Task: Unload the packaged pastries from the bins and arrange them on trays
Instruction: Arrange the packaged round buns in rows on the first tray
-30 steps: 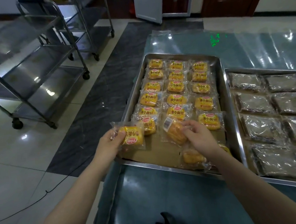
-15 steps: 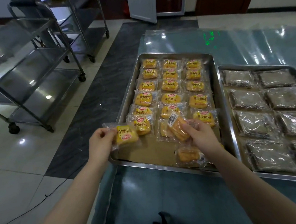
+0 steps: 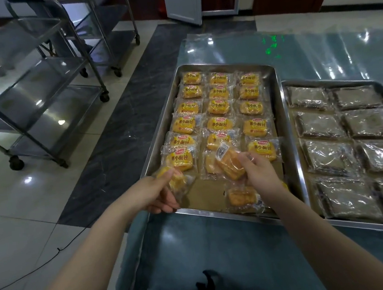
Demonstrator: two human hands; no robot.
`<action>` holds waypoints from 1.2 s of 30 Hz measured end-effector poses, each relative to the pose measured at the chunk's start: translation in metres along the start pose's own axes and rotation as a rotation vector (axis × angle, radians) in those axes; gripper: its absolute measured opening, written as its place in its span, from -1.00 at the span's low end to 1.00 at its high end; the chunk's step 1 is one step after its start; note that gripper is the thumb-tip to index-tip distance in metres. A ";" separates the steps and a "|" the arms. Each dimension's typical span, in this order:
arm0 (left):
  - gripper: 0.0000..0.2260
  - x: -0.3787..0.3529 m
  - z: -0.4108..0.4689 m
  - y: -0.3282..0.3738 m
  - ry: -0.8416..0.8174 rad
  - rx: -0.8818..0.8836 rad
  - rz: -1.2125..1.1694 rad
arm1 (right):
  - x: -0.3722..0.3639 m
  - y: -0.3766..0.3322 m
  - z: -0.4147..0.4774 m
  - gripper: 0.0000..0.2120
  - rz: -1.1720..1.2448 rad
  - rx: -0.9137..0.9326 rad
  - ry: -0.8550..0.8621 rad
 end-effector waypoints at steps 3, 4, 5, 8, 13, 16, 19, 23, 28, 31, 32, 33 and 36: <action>-0.65 0.008 -0.006 0.024 0.139 -0.269 0.084 | 0.004 0.001 -0.003 -0.69 0.110 -0.022 0.039; -0.77 0.011 -0.007 0.031 0.230 -0.360 0.140 | 0.003 0.000 -0.003 -0.70 0.150 -0.020 0.035; -0.86 0.011 -0.007 0.038 0.305 -0.429 0.231 | 0.002 -0.001 -0.003 -0.70 0.184 -0.017 0.022; -0.79 -0.007 0.009 0.040 0.300 -0.507 0.553 | -0.002 -0.003 -0.004 -0.54 0.218 -0.012 -0.012; -0.73 -0.029 0.031 0.011 0.189 -0.447 0.729 | 0.007 -0.002 -0.005 -0.53 0.091 0.012 0.025; -0.79 -0.025 0.026 0.013 0.259 -0.492 0.635 | 0.017 -0.006 -0.008 -0.74 -0.009 0.066 0.113; -0.68 -0.009 0.013 0.030 0.459 -0.511 0.419 | 0.019 -0.019 -0.011 -0.78 -0.123 0.131 0.184; -0.53 -0.037 -0.004 0.065 0.281 -0.598 0.199 | -0.009 -0.040 -0.018 -0.62 -0.137 0.213 0.051; -0.62 -0.055 -0.008 0.073 0.184 -0.597 -0.177 | -0.041 -0.050 -0.033 -0.62 0.018 0.273 -0.165; -0.64 -0.040 0.001 0.050 0.314 -0.436 -0.393 | -0.037 -0.044 -0.040 -0.55 -0.024 0.261 -0.189; -0.61 -0.041 0.004 0.046 0.296 -0.412 -0.412 | -0.037 -0.040 -0.042 -0.57 -0.049 0.254 -0.210; -0.57 -0.044 0.005 0.043 0.256 -0.400 -0.423 | -0.037 -0.037 -0.045 -0.58 -0.058 0.248 -0.237; -0.57 -0.050 0.005 0.040 0.214 -0.393 -0.365 | -0.038 -0.030 -0.051 -0.62 -0.024 0.241 -0.314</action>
Point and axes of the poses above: each hand's wrist, its own z-axis towards the middle knuckle, its own x-axis out of the back of the hand, y = z × x, the point moved 9 cm from there along z, towards the middle knuckle, and after that the axes turned 10 degrees about x, right-handed, at the moved point
